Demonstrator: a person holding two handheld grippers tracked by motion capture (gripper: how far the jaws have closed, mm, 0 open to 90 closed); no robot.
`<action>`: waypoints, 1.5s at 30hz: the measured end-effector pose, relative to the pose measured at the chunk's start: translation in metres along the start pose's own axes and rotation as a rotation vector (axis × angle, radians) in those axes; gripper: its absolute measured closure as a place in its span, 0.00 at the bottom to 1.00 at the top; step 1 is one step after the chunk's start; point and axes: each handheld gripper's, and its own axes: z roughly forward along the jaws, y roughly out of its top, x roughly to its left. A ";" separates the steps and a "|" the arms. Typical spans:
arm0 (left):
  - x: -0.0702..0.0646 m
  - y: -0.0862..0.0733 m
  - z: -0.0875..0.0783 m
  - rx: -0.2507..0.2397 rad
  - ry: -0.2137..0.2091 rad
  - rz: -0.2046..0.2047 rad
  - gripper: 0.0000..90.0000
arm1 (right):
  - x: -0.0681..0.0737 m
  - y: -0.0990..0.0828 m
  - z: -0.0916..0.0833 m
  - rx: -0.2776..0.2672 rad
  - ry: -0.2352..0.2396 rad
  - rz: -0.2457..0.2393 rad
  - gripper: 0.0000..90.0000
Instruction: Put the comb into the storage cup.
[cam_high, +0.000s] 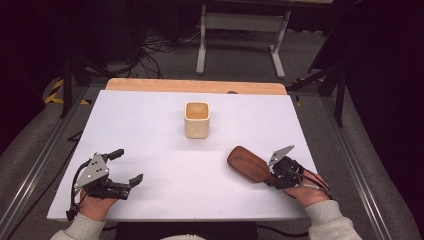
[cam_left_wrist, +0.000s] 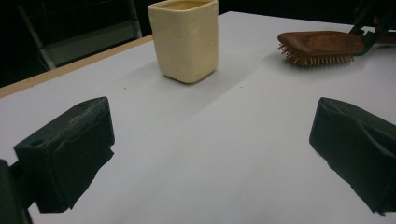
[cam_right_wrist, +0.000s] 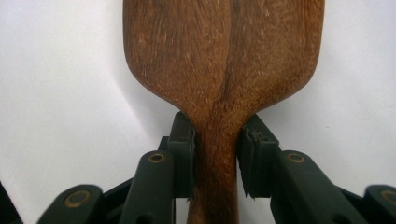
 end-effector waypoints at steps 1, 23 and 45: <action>0.000 0.000 0.000 -0.001 0.001 -0.001 0.01 | 0.000 0.000 0.000 0.000 0.003 -0.004 0.78; 0.001 0.000 -0.001 -0.013 0.002 -0.016 0.01 | 0.011 0.002 -0.011 -0.089 -0.072 -0.072 0.80; 0.004 0.003 0.003 0.001 0.011 -0.040 0.02 | 0.035 0.036 -0.040 -0.455 -0.067 -0.113 0.80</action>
